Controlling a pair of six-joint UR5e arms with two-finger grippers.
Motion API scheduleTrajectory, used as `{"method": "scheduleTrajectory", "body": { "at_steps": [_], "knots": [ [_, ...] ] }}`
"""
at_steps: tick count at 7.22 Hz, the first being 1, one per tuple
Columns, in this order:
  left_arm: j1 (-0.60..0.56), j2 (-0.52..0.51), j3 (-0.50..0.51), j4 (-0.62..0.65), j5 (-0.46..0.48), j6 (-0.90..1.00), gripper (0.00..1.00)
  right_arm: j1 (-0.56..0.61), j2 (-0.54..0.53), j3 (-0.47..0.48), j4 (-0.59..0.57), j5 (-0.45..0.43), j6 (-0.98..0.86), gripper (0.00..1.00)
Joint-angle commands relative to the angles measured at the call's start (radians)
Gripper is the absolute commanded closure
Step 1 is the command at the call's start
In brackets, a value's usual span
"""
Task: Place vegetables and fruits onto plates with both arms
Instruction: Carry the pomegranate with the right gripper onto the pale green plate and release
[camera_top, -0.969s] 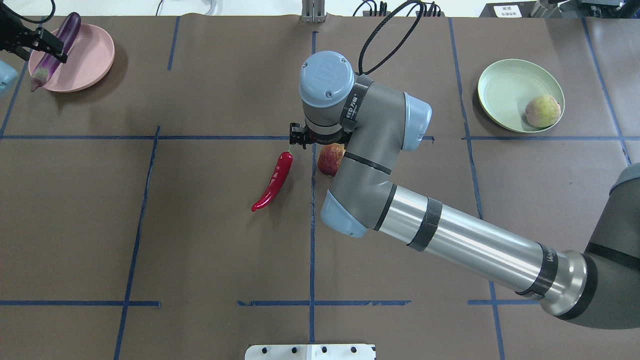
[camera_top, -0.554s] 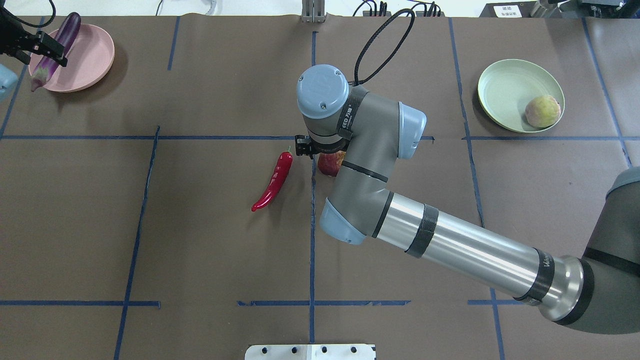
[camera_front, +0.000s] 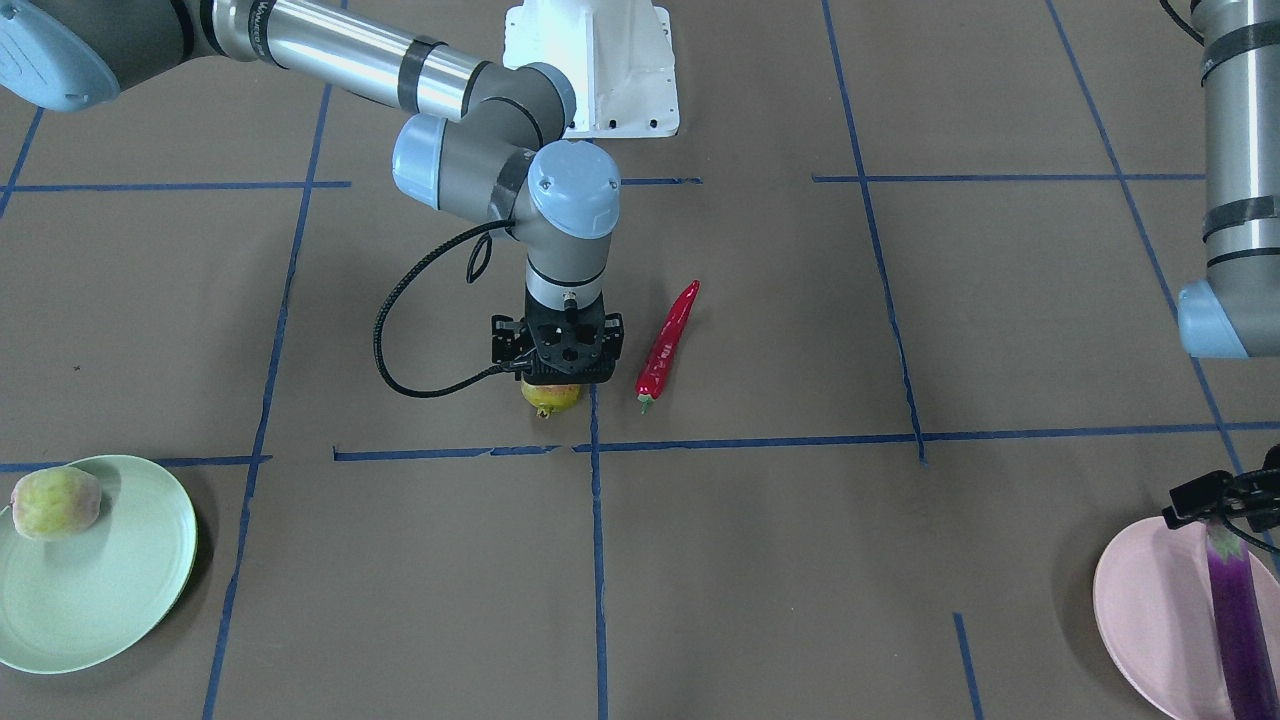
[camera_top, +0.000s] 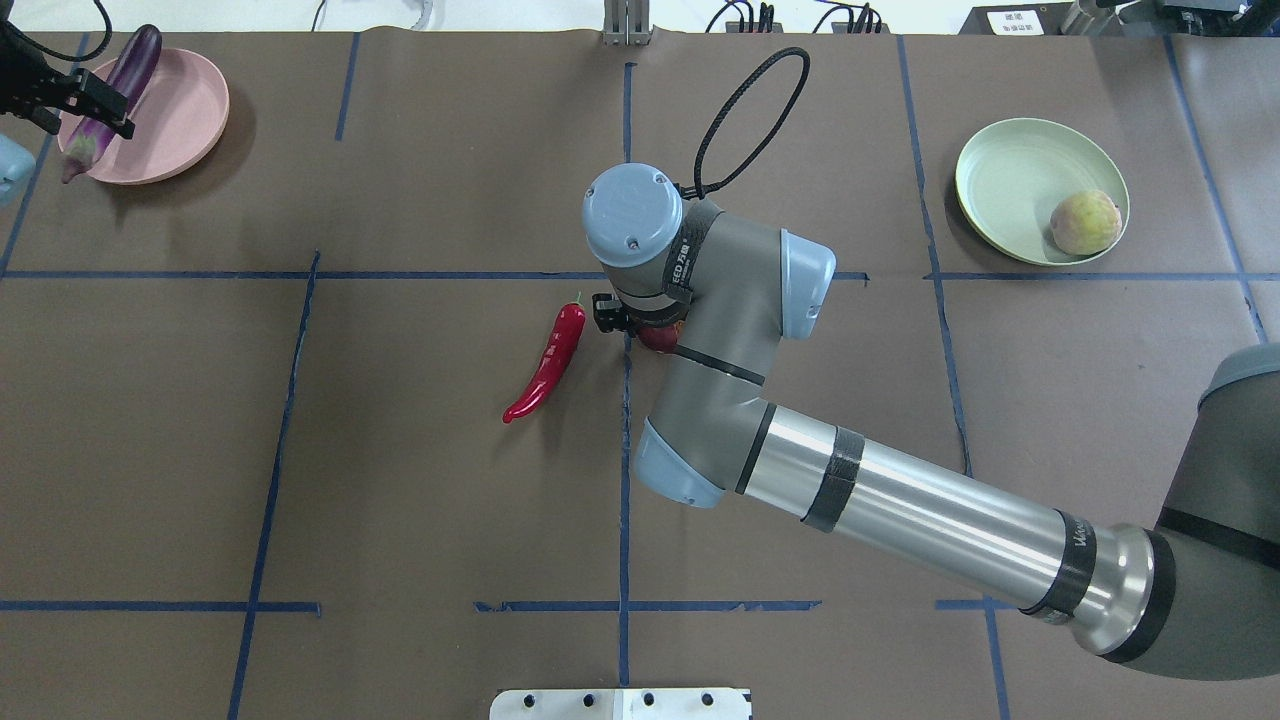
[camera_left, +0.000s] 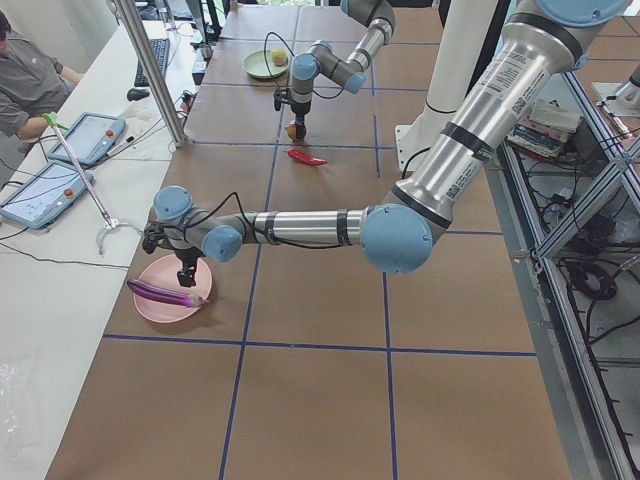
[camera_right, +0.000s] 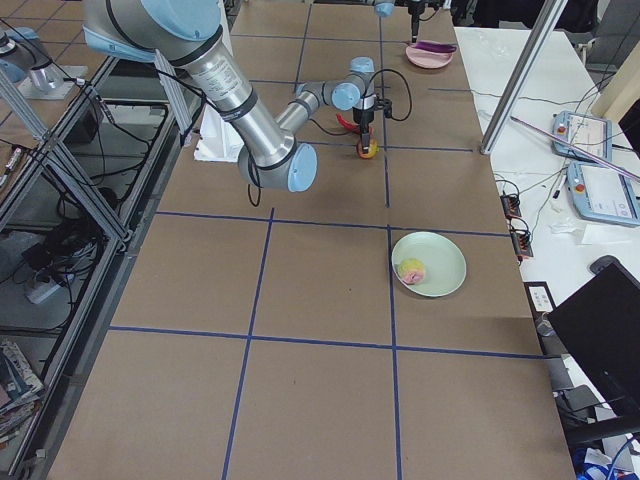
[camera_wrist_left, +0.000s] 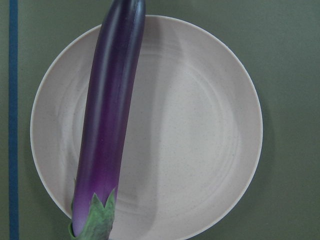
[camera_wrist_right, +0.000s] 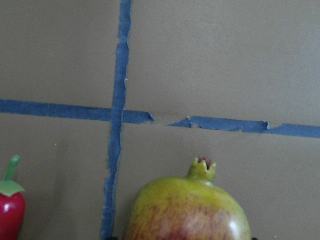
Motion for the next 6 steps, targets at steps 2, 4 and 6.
{"method": "scheduleTrajectory", "body": {
  "at_steps": [2,4,6],
  "knots": [
    [0.008,0.014,-0.002,-0.020,0.000,-0.002,0.00,0.035,0.000,0.008,-0.005,0.010,-0.037,0.94],
    [0.017,0.027,-0.002,-0.054,0.000,-0.019,0.00,0.159,-0.014,0.027,-0.061,0.100,-0.240,0.96],
    [0.018,0.027,-0.014,-0.054,0.000,-0.022,0.00,0.329,-0.110,0.031,-0.052,0.200,-0.569,0.96]
  ]
}}
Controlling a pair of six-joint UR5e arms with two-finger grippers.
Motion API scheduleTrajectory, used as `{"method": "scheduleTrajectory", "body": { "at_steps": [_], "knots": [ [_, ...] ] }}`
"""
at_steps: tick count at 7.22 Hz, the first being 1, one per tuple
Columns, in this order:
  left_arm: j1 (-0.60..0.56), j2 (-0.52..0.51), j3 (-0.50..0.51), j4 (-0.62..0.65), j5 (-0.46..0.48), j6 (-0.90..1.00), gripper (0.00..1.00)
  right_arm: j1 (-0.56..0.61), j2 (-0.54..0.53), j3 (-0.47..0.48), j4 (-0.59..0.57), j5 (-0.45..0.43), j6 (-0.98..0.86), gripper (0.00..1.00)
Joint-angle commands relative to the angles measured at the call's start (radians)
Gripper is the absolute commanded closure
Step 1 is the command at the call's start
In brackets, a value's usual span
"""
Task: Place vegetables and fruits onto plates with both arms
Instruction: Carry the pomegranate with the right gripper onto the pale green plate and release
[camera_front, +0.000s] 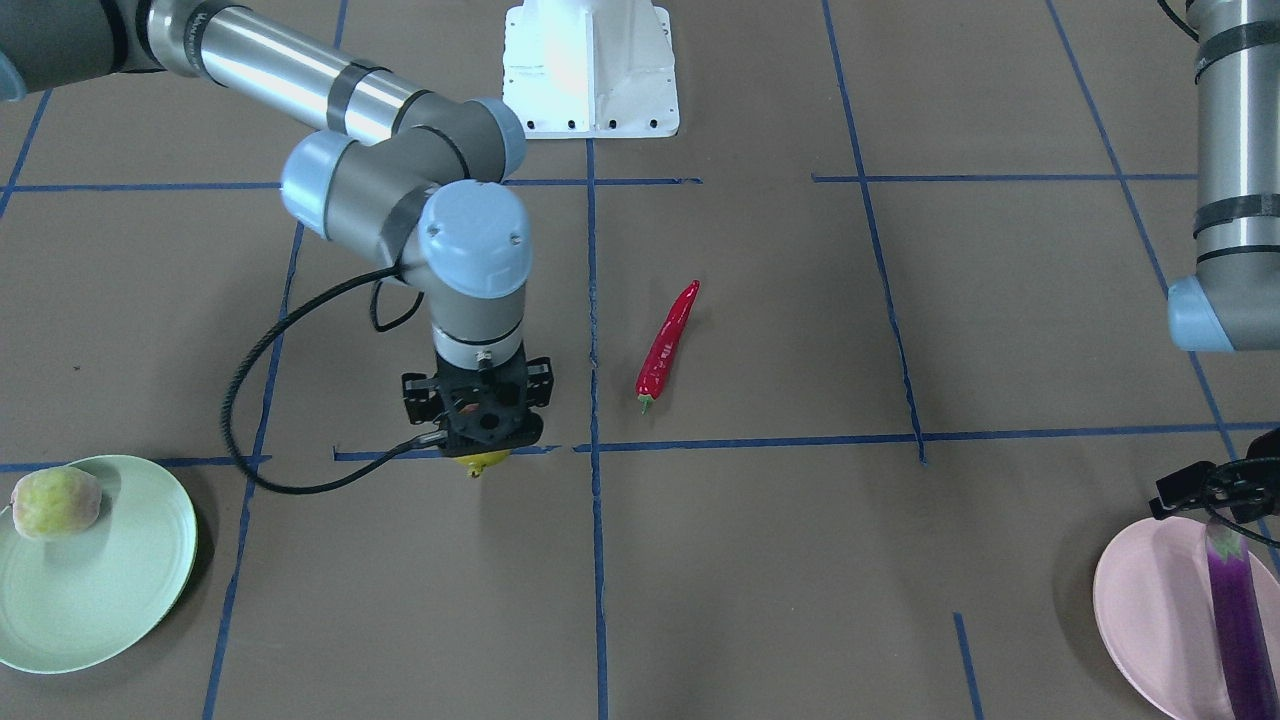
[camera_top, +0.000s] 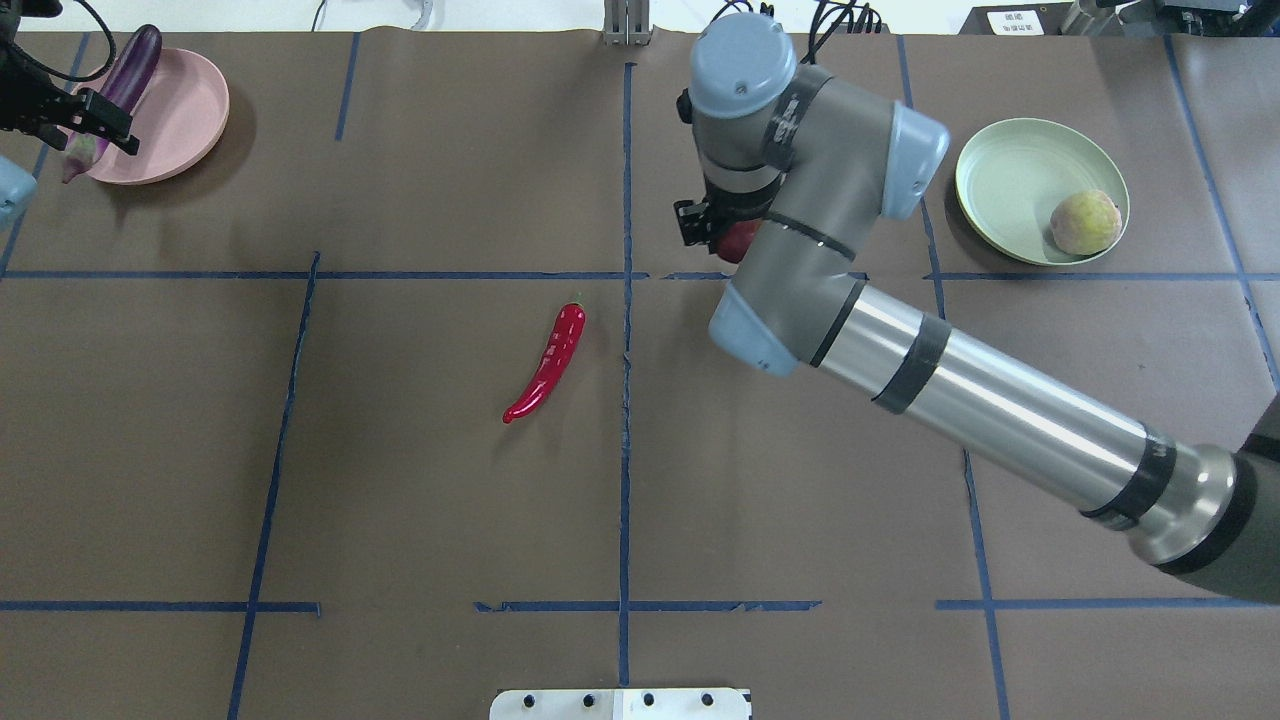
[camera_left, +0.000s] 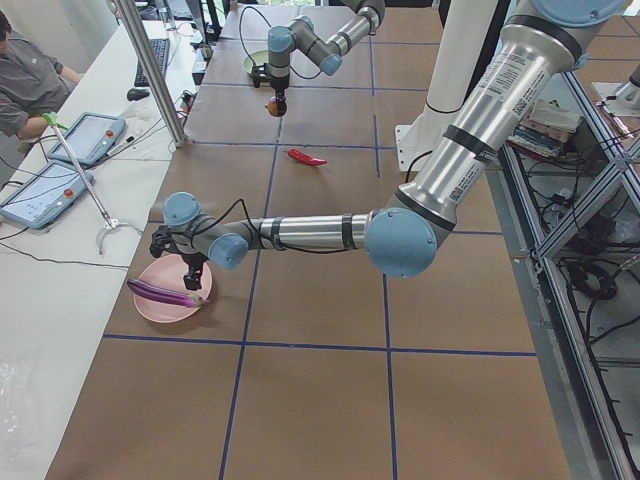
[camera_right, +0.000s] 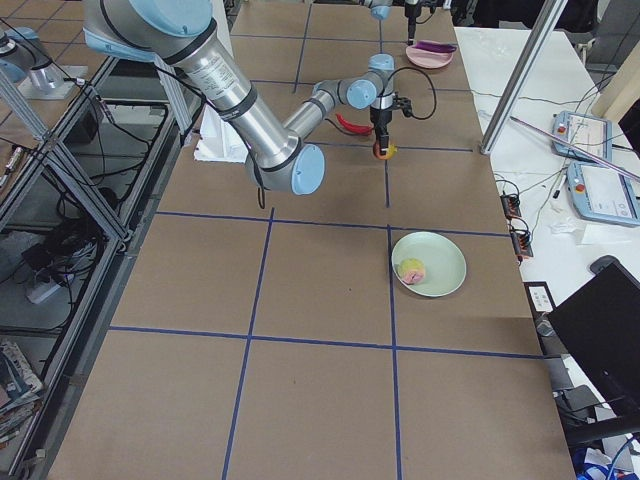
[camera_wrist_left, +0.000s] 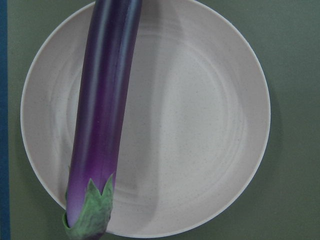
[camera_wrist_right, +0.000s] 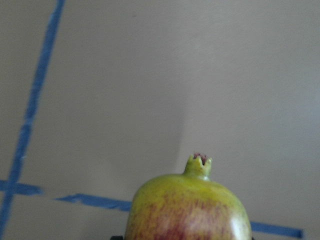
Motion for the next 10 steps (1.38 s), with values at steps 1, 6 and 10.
{"method": "scheduleTrajectory", "body": {
  "at_steps": [1,6,10],
  "knots": [
    [0.003,0.001,-0.006,-0.002,0.000,-0.003,0.00,0.184,-0.114,0.000,0.002,0.092,-0.360,0.96],
    [0.005,0.019,-0.049,0.000,0.000,-0.014,0.00,0.355,-0.235,-0.291,0.378,0.270,-0.638,0.51],
    [0.005,0.031,-0.110,0.017,-0.005,-0.015,0.00,0.417,-0.227,-0.267,0.358,0.280,-0.500,0.00]
  ]
}}
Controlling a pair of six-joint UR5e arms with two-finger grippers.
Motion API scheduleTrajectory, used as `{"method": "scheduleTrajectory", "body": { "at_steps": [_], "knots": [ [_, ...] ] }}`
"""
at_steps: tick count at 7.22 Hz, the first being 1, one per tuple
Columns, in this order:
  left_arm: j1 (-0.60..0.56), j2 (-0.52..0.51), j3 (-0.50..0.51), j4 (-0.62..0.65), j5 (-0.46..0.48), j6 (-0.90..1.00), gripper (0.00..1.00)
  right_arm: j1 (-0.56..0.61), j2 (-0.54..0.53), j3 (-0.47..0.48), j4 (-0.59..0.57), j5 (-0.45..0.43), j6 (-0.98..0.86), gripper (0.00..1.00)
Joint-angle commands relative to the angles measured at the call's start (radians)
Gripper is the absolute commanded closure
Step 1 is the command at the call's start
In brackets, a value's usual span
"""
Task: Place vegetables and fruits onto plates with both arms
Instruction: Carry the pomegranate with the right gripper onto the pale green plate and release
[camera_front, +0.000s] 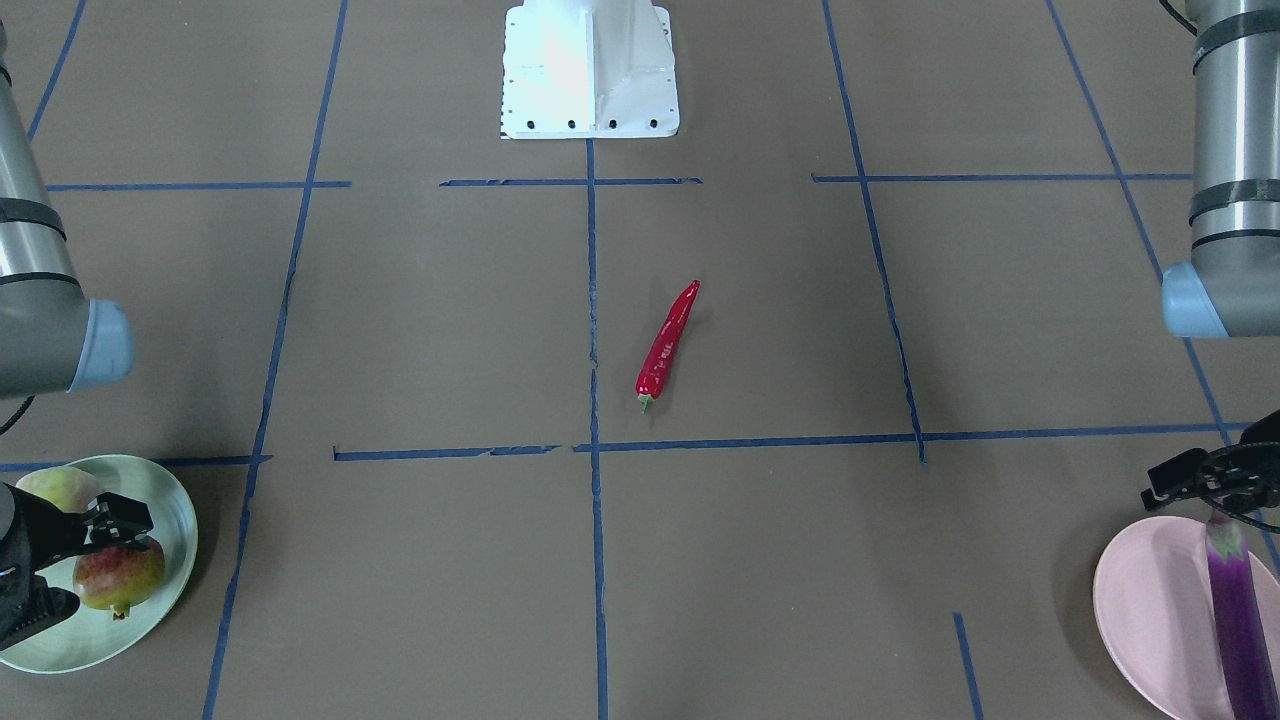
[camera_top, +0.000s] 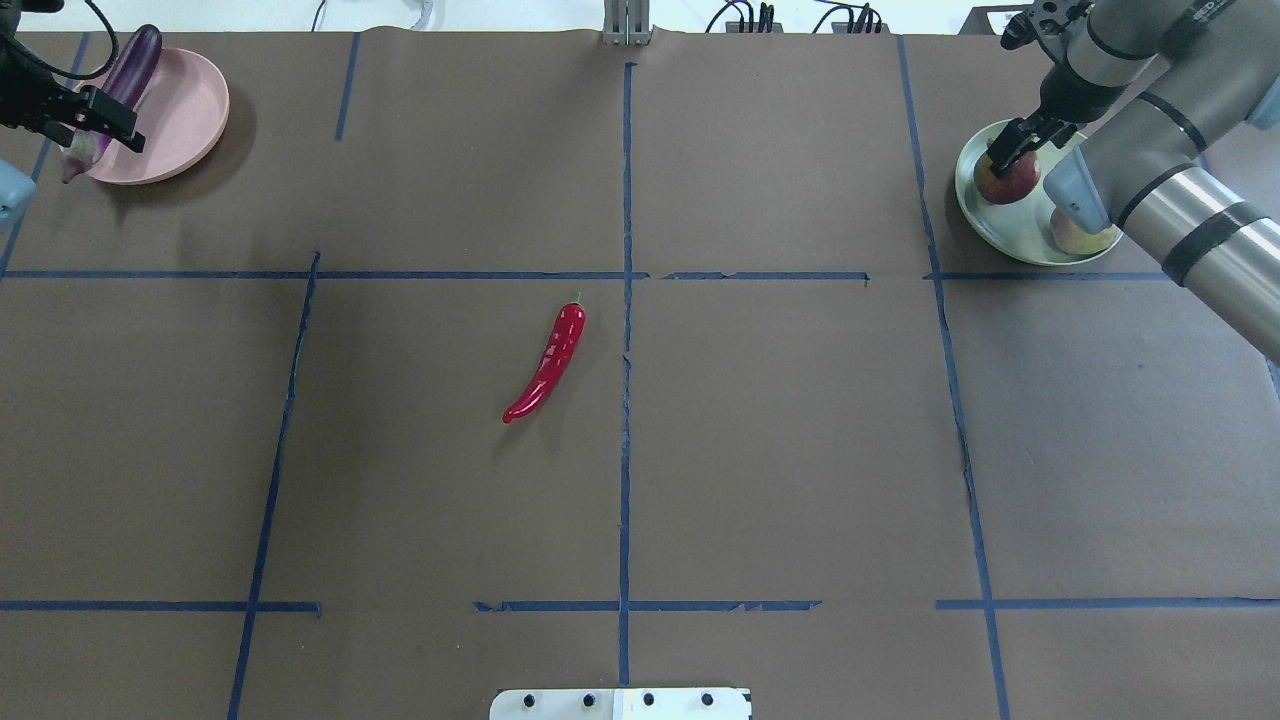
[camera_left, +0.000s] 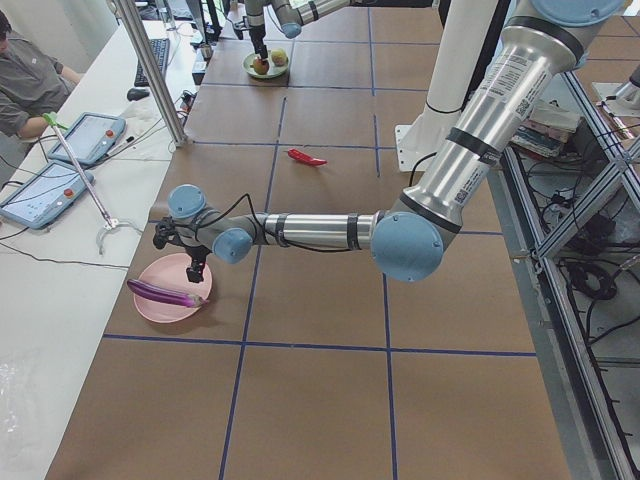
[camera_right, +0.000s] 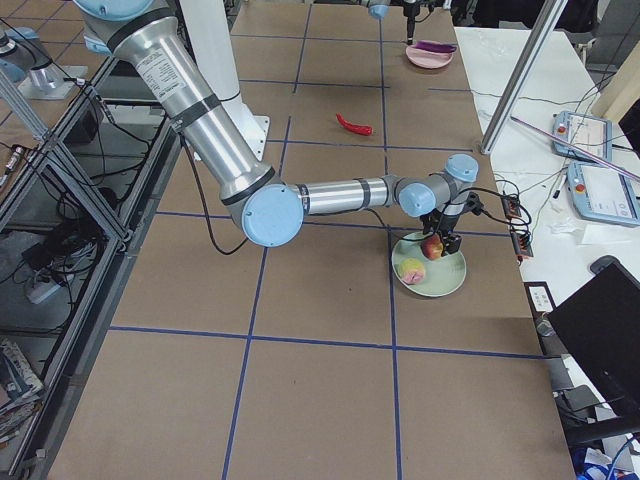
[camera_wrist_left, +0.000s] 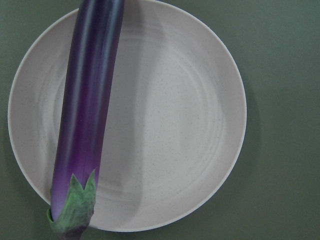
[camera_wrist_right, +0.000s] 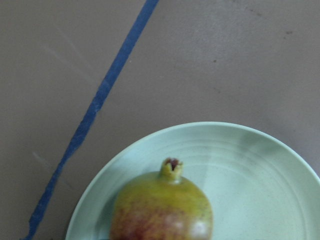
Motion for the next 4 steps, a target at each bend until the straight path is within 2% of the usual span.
{"method": "scheduleTrajectory", "body": {
  "at_steps": [1,2,4],
  "knots": [
    [0.000,-0.001,-0.030,0.004,-0.003,-0.018,0.00,0.089,0.002,0.022,-0.072,0.061,0.055,0.00],
    [0.023,0.001,-0.083,-0.003,0.007,-0.070,0.00,0.136,-0.027,0.090,-0.150,0.087,0.045,0.00],
    [0.084,0.001,-0.172,0.005,0.004,-0.145,0.00,0.212,-0.226,0.283,-0.170,0.115,0.043,0.00]
  ]
}}
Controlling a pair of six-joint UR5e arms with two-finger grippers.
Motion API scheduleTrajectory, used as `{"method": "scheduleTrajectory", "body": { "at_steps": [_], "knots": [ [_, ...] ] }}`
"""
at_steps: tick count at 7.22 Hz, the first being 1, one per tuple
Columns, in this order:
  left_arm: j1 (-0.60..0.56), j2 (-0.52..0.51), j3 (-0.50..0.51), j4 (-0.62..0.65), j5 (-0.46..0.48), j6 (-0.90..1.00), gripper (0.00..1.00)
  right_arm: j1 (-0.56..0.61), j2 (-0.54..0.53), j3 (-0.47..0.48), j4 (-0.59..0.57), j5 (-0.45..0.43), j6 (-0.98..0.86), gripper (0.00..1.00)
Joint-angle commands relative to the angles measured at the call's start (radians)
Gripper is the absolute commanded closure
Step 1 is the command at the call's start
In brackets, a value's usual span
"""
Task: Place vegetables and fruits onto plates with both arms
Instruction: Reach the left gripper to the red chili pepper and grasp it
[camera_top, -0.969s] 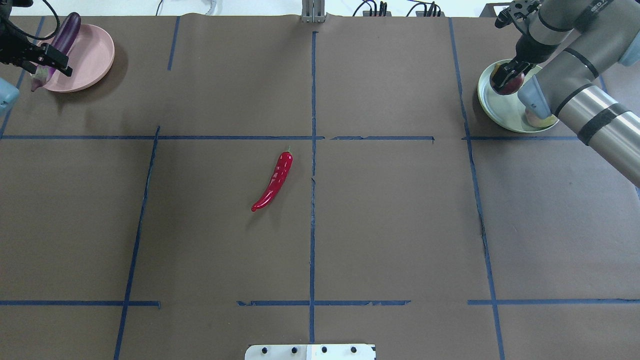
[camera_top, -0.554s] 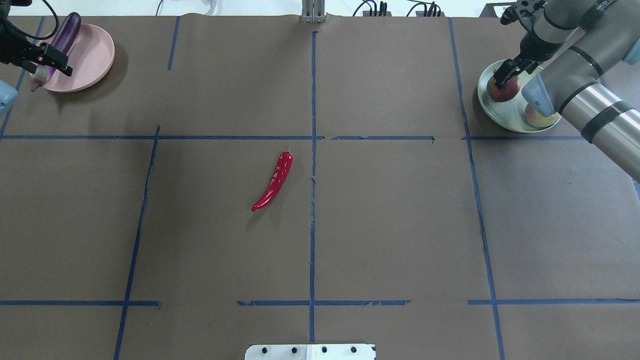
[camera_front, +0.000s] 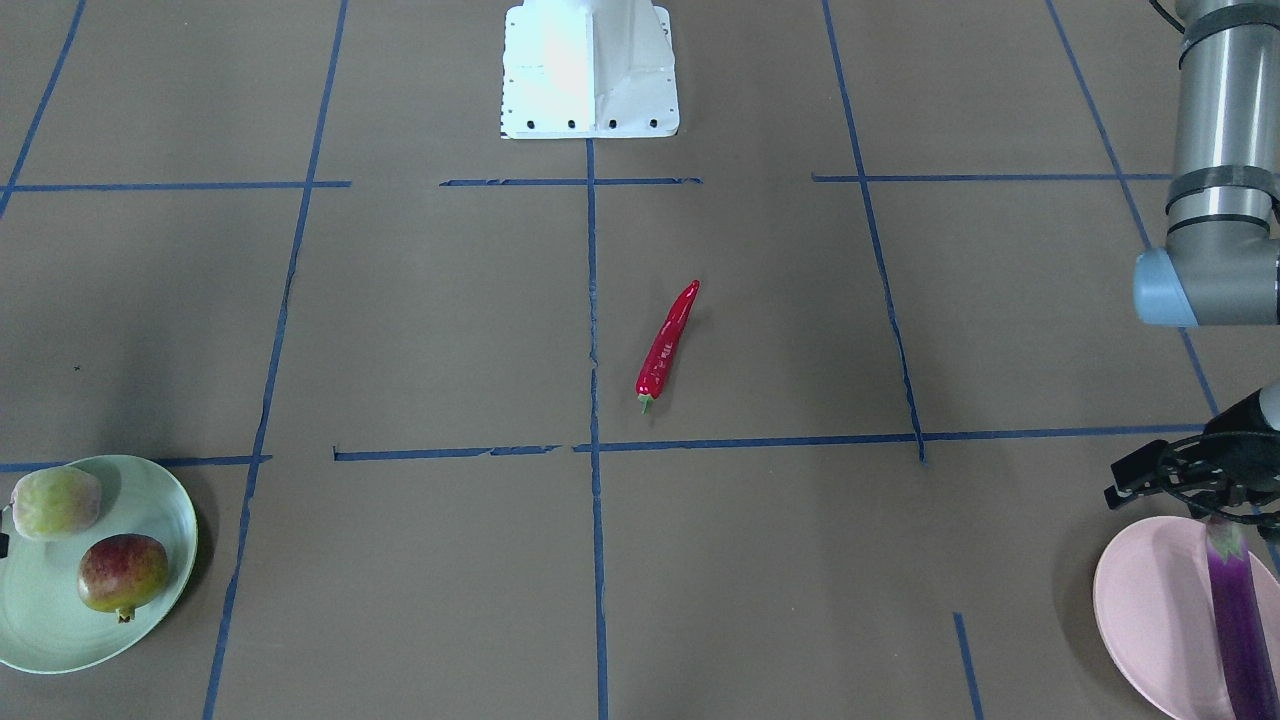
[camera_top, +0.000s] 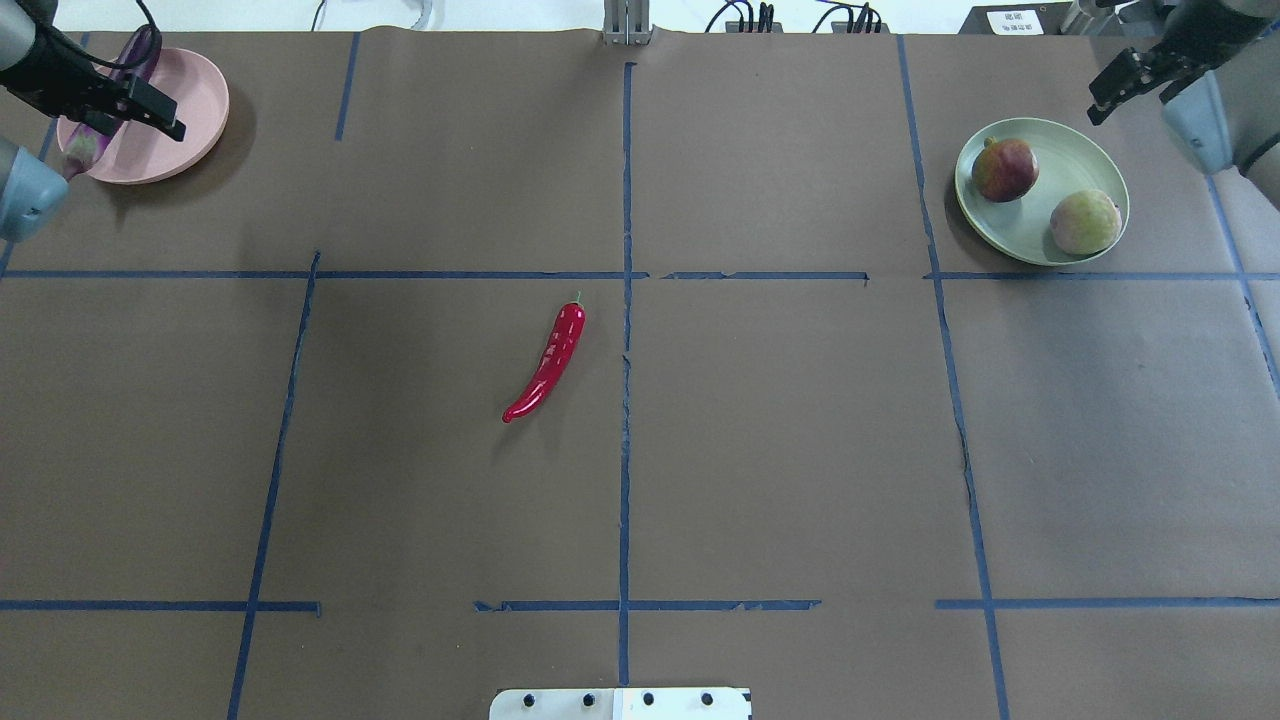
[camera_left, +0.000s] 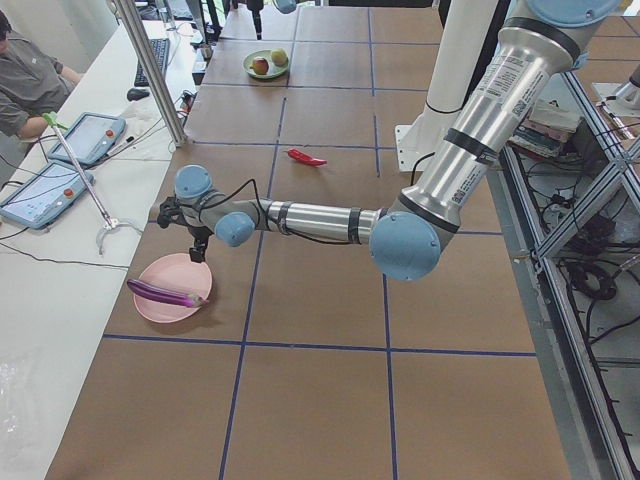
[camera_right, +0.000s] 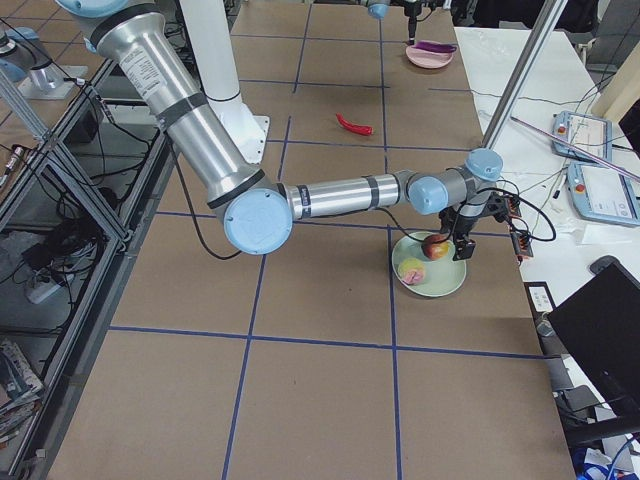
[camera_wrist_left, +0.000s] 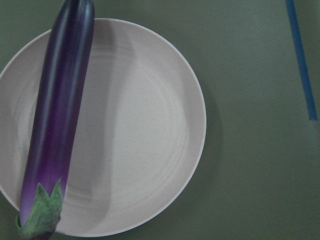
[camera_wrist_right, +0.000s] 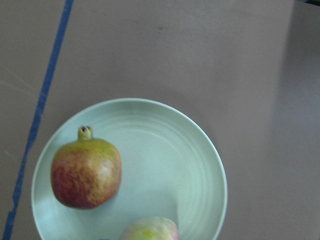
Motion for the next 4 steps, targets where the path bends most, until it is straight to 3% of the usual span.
{"method": "scheduleTrajectory", "body": {
  "at_steps": [1,2,4],
  "knots": [
    [0.087,-0.002,-0.108,0.003,0.001,-0.172,0.00,0.064,-0.241,0.211,-0.016,0.022,-0.002,0.00],
    [0.137,-0.005,-0.166,0.003,0.003,-0.260,0.00,0.076,-0.390,0.321,-0.013,0.011,-0.001,0.00],
    [0.269,-0.054,-0.203,0.008,0.053,-0.290,0.00,0.118,-0.555,0.473,-0.013,0.014,0.003,0.00]
  ]
}}
